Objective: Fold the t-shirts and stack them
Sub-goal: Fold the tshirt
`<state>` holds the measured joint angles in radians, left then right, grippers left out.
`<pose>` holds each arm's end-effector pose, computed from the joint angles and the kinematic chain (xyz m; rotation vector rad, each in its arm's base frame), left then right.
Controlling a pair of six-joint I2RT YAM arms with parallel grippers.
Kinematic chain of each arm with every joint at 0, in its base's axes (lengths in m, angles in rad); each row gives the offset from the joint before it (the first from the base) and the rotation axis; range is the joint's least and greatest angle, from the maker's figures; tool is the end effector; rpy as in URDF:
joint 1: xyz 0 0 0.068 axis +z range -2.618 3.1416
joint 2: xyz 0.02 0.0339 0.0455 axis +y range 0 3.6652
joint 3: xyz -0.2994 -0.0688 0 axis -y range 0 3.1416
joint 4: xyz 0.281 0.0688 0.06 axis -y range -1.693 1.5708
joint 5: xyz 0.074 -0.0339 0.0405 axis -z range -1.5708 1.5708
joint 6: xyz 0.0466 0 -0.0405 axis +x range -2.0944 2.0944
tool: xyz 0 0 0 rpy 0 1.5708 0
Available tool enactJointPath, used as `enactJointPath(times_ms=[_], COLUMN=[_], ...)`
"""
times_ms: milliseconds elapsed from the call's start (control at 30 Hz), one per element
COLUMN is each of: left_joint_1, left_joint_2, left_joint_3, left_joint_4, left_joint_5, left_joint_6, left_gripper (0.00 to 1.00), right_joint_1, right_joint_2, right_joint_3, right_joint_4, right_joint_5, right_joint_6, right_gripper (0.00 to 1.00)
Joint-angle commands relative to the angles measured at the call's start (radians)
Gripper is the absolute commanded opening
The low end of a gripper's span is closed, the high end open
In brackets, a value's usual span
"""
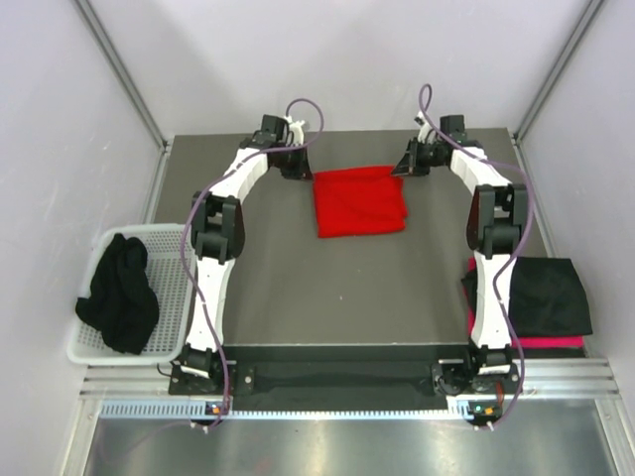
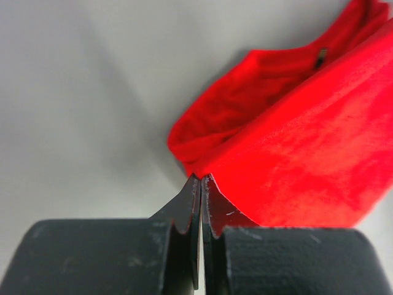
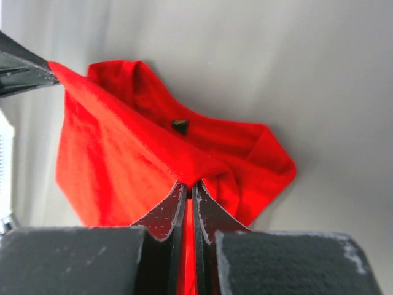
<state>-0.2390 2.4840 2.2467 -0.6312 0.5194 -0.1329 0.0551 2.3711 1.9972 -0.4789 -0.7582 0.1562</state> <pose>0.5951 -0.1688 0.2014 0.3651 2.4146 -0.7993 0.5866 0.0644 0.1940 -0.2294 2.3372 1.0120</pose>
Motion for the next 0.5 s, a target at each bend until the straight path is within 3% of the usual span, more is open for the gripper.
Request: enactJointPath(times_ms=[0, 100, 133, 167, 200, 267, 467], left_joint_1=[0.012, 0.009, 0.009, 0.007, 0.004, 0.003, 0.003], left_joint_2=[0.003, 0.013, 0.016, 0.018, 0.021, 0.018, -0.123], left_joint_3=[0.051, 0.076, 0.080, 0.088, 0.109, 0.135, 0.032], left_joint_4=[0.050, 0.060, 0.068, 0.077, 0.077, 0.068, 0.047], left_joint_5=[-0.068, -0.114, -0.125, -0.148, -0.200, -0.220, -0.214], left_joint_6=[0.021, 0.039, 0.044, 0.047, 0.047, 0.062, 0.026], left_gripper=[0.00, 0.03, 0.14, 0.33, 0.38, 0.43, 0.45], right_joint_1=[0.031, 0.046, 0.049, 0.054, 0.055, 0.055, -0.013], right_joint_2=[0.022, 0.053, 0.057, 0.059, 0.053, 0.034, -0.096], right_joint_3=[0.083, 0.115, 0.127, 0.133, 0.138, 0.147, 0.094], right_joint_4=[0.028, 0.025, 0.022, 0.019, 0.004, -0.019, -0.069], right_joint_5=[0.034, 0.037, 0.043, 0.049, 0.054, 0.039, 0.002], right_joint_6=[-0.035, -0.037, -0.037, -0.046, -0.059, -0.107, -0.149], right_gripper=[0.01, 0.06, 0.08, 0.20, 0.26, 0.37, 0.47])
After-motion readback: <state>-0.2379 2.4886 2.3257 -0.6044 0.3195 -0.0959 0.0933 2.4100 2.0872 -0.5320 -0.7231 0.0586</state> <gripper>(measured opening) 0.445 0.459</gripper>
